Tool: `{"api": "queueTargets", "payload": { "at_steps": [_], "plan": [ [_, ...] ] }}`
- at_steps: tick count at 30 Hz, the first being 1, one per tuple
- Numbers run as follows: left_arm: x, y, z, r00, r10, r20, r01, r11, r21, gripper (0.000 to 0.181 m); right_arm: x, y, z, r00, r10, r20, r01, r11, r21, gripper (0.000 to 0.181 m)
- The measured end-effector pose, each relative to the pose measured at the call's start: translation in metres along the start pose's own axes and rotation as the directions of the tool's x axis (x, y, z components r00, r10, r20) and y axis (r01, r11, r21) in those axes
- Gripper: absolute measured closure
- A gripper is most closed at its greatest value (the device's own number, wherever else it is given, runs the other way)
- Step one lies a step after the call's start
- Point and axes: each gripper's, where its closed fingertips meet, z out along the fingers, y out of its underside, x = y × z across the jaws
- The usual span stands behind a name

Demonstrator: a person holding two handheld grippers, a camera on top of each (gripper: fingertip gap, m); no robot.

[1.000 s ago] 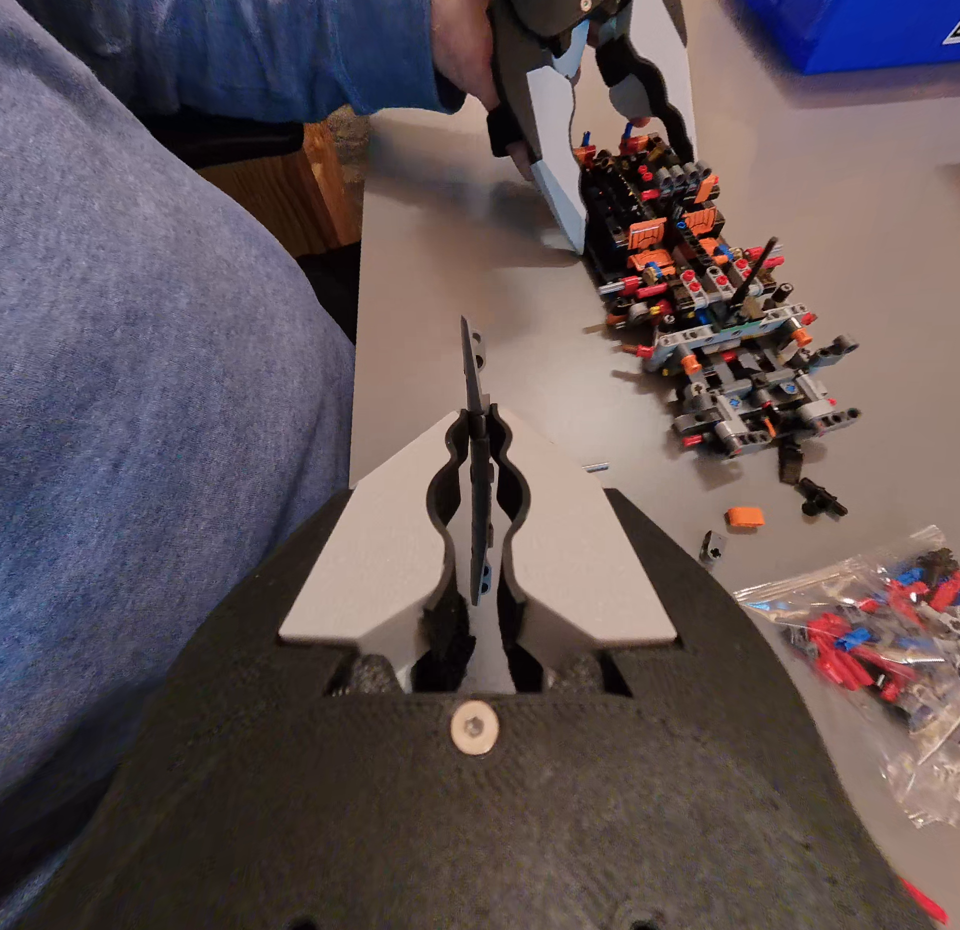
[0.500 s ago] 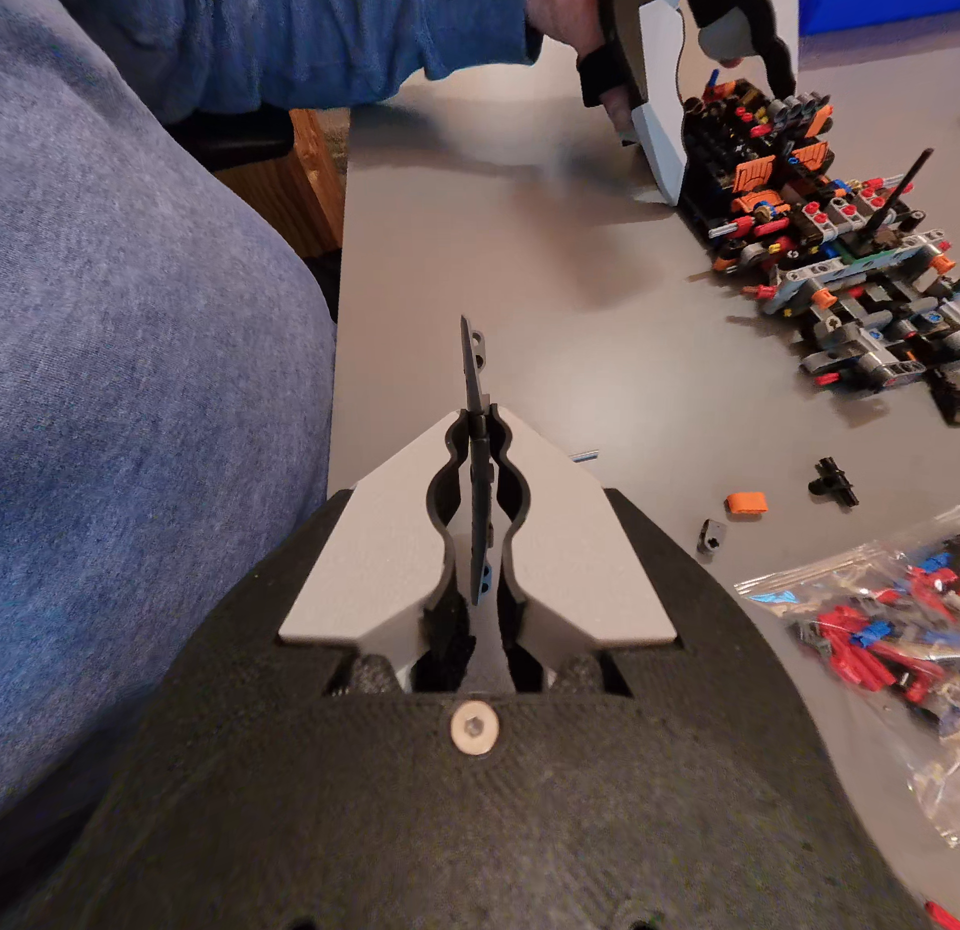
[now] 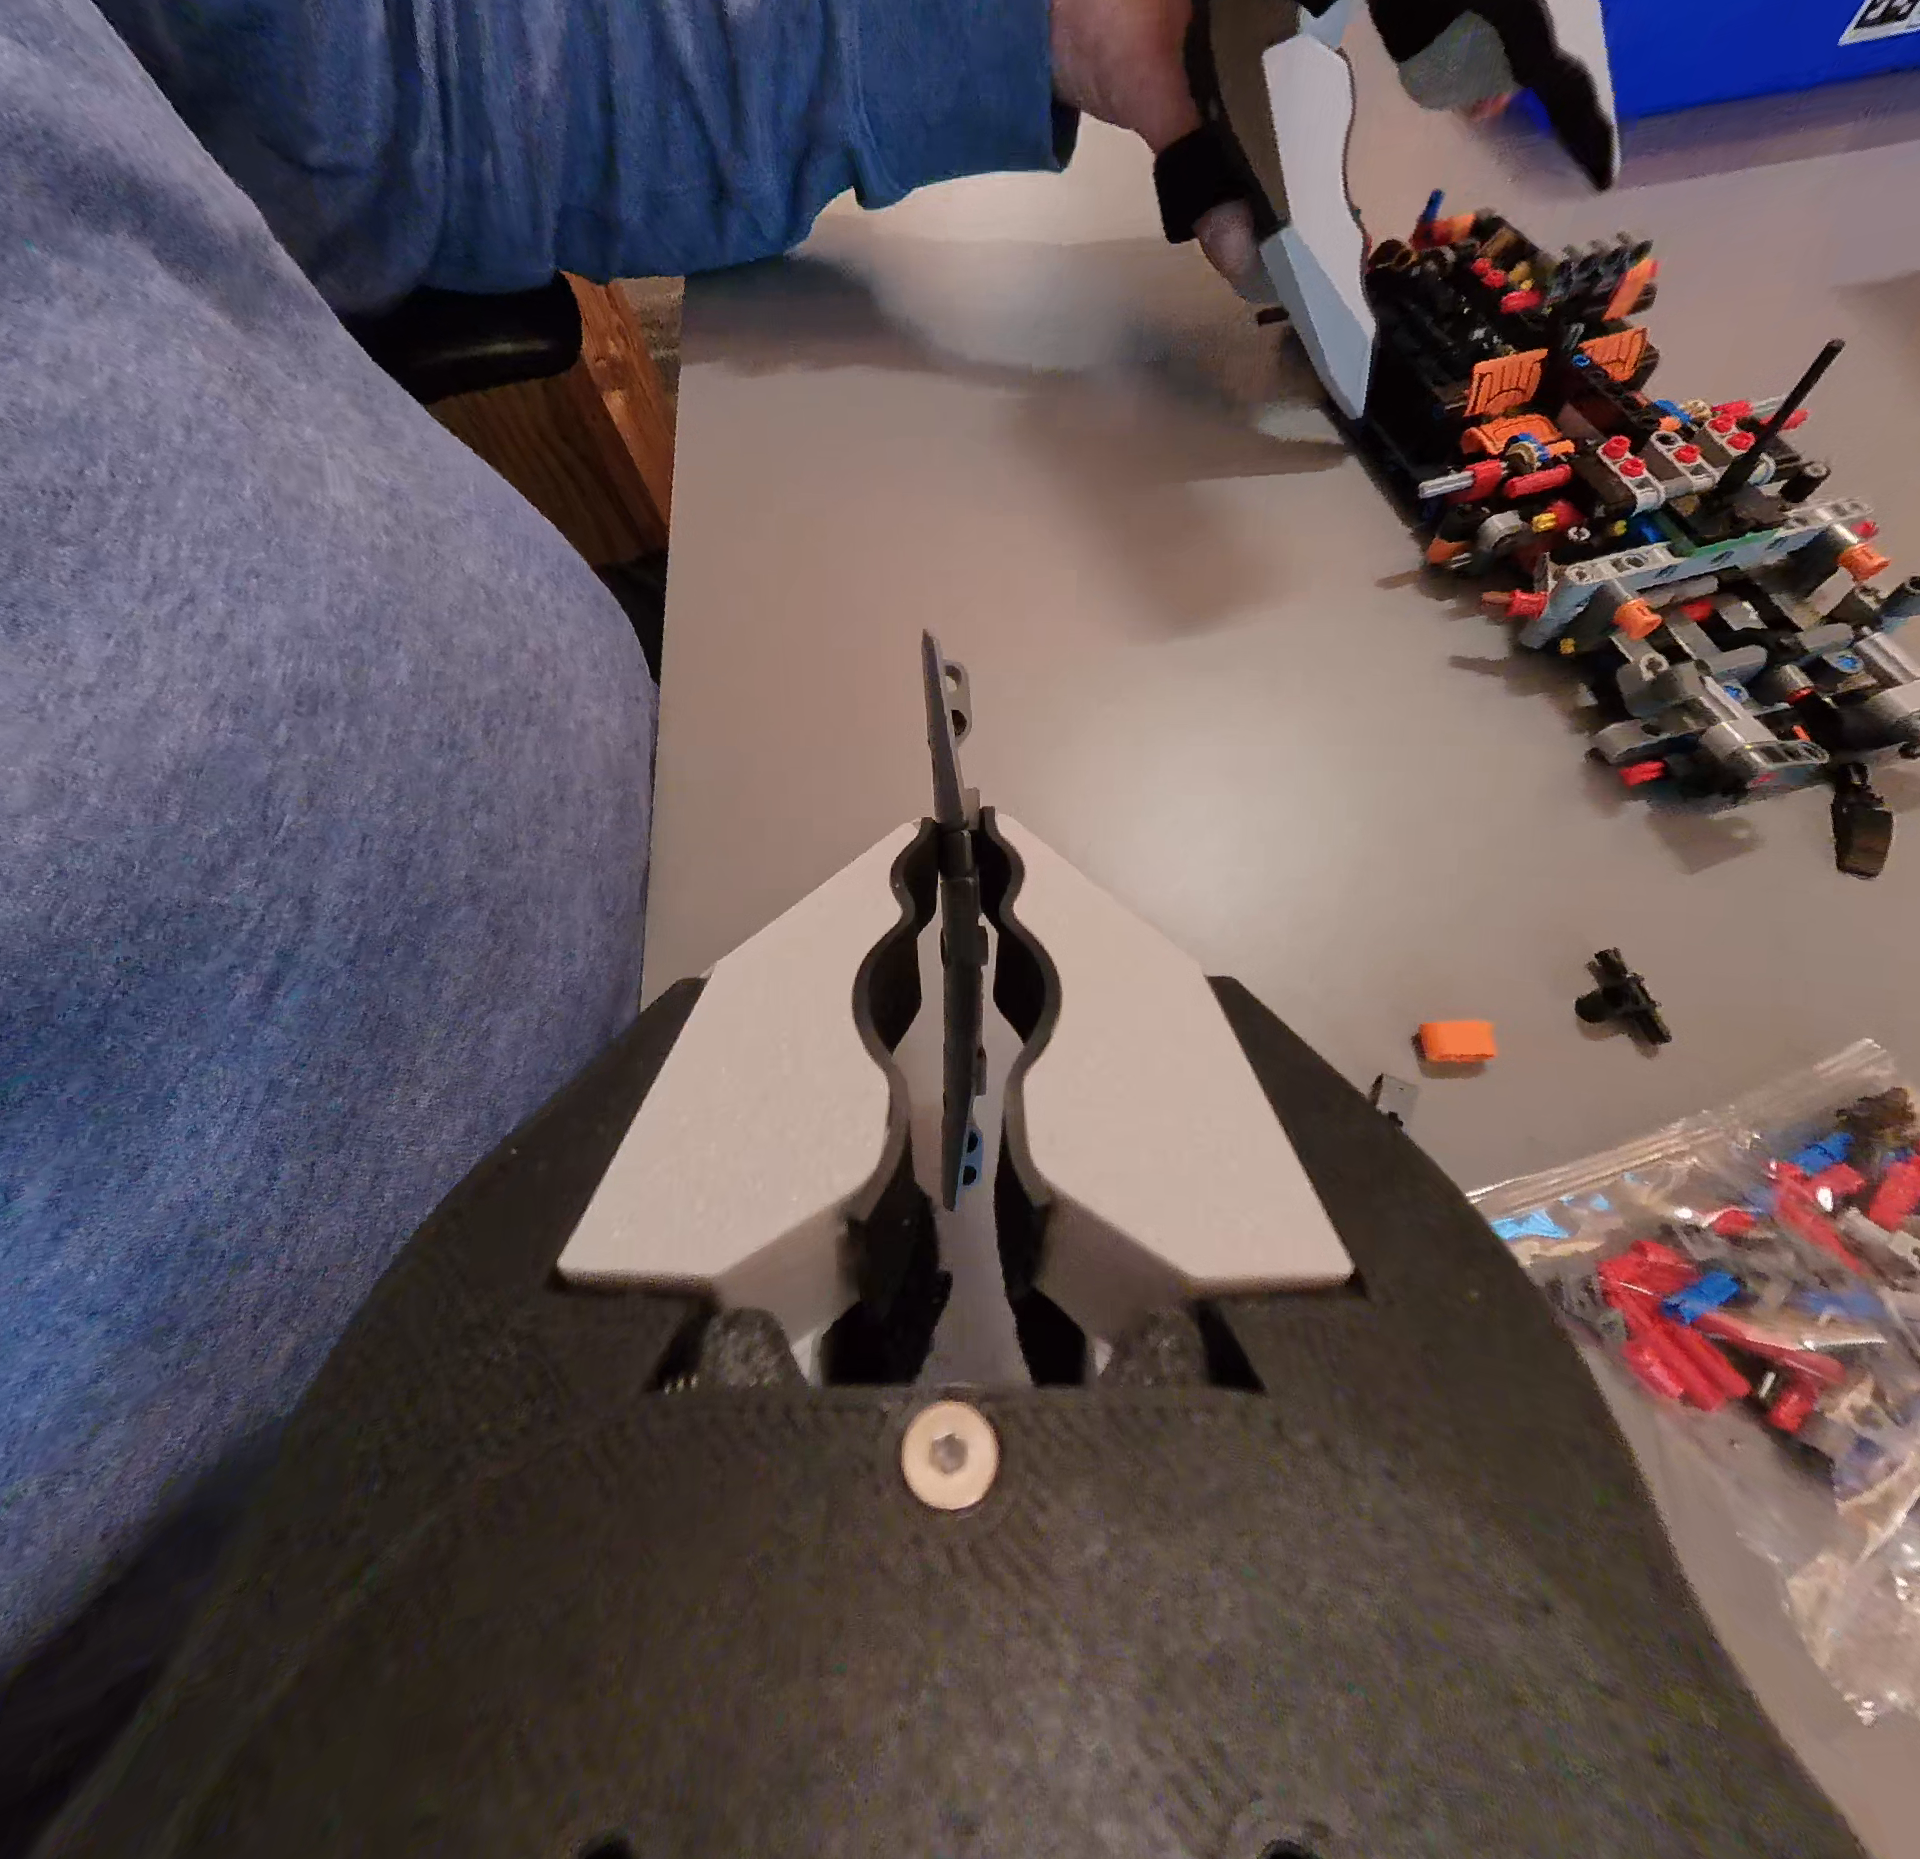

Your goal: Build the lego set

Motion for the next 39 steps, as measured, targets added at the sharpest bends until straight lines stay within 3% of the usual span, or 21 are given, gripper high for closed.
{"api": "queueTargets", "payload": {
  "at_steps": [4, 7, 9, 12, 15, 18, 21, 25, 27, 29, 35, 39],
  "plan": [
    [-0.013, -0.014, -0.033, 0.994, -0.046, 0.1, 0.038, 0.996, 0.087, 0.075, 0.004, -0.01, -0.003, 1.0, 0.018, -0.015, -0.017, 0.999, 0.037, 0.177],
    [0.0, -0.045, -0.069, 0.988, -0.106, 0.115, 0.077, 0.969, 0.234, 0.081, 0.014, -0.029, -0.005, 0.998, 0.048, -0.048, -0.042, 0.993, 0.112, 0.177],
    [0.032, -0.076, -0.092, 0.988, -0.147, 0.041, 0.121, 0.92, 0.372, 0.09, 0.03, -0.055, -0.012, 0.991, 0.105, -0.078, -0.085, 0.969, 0.234, 0.177],
    [0.075, -0.107, -0.106, 0.984, -0.172, -0.052, 0.176, 0.866, 0.468, 0.099, 0.052, -0.097, -0.027, 0.978, 0.209, -0.004, -0.186, 0.879, 0.439, 0.177],
    [0.111, -0.135, -0.104, 0.957, -0.182, -0.224, 0.275, 0.812, 0.515, 0.104, 0.062, -0.13, -0.036, 0.965, 0.236, 0.115, -0.258, 0.778, 0.573, 0.177],
    [0.126, -0.159, -0.097, 0.91, -0.203, -0.361, 0.378, 0.764, 0.524, 0.107, 0.066, -0.151, -0.035, 0.953, 0.229, 0.198, -0.302, 0.712, 0.634, 0.176],
    [0.129, -0.181, -0.093, 0.851, -0.218, -0.479, 0.481, 0.692, 0.539, 0.117, 0.068, -0.157, -0.032, 0.95, 0.219, 0.222, -0.311, 0.686, 0.657, 0.177],
    [0.14, -0.195, -0.085, 0.758, -0.201, -0.621, 0.573, 0.66, 0.486, 0.133, 0.073, -0.154, -0.034, 0.95, 0.221, 0.22, -0.312, 0.668, 0.676, 0.177],
    [0.145, -0.2, -0.083, 0.732, -0.179, -0.657, 0.59, 0.649, 0.48, 0.161, 0.076, -0.15, -0.034, 0.949, 0.225, 0.219, -0.314, 0.665, 0.678, 0.177],
    [0.147, -0.201, -0.079, 0.726, -0.163, -0.668, 0.587, 0.654, 0.478, 0.176, 0.077, -0.146, -0.031, 0.947, 0.231, 0.221, -0.32, 0.667, 0.673, 0.176],
    [0.151, -0.196, -0.071, 0.722, -0.146, -0.676, 0.56, 0.698, 0.447, 0.176, 0.077, -0.137, -0.029, 0.957, 0.226, 0.183, -0.29, 0.7, 0.652, 0.176],
    [0.152, -0.19, -0.067, 0.724, -0.135, -0.677, 0.523, 0.747, 0.41, 0.176, 0.081, -0.128, -0.031, 0.968, 0.23, 0.105, -0.245, 0.752, 0.611, 0.165]
  ]
}}
